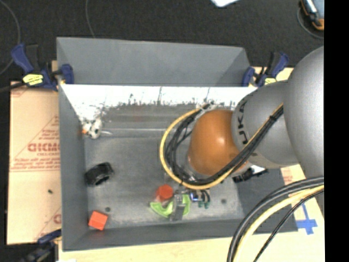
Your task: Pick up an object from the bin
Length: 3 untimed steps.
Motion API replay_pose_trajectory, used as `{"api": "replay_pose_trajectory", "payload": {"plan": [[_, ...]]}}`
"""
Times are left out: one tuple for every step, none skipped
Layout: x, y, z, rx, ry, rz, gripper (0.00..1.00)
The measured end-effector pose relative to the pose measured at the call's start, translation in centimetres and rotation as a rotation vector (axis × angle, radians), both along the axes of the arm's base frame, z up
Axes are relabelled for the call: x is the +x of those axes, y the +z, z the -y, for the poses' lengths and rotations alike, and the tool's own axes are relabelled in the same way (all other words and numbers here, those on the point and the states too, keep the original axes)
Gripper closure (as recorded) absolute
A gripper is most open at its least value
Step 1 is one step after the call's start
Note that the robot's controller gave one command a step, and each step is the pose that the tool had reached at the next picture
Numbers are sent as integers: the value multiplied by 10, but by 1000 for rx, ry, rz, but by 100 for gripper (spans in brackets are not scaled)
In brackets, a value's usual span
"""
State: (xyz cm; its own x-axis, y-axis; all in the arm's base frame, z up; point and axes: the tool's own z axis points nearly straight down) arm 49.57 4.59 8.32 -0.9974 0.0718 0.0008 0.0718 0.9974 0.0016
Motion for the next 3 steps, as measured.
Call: {"api": "replay_pose_trajectory", "payload": {"plan": [[-9, -10, 5, -4, 226, -11, 100], [-9, -10, 5, -4, 224, -11, 100], [-5, 86, 7, -4, 236, -14, 100]]}}
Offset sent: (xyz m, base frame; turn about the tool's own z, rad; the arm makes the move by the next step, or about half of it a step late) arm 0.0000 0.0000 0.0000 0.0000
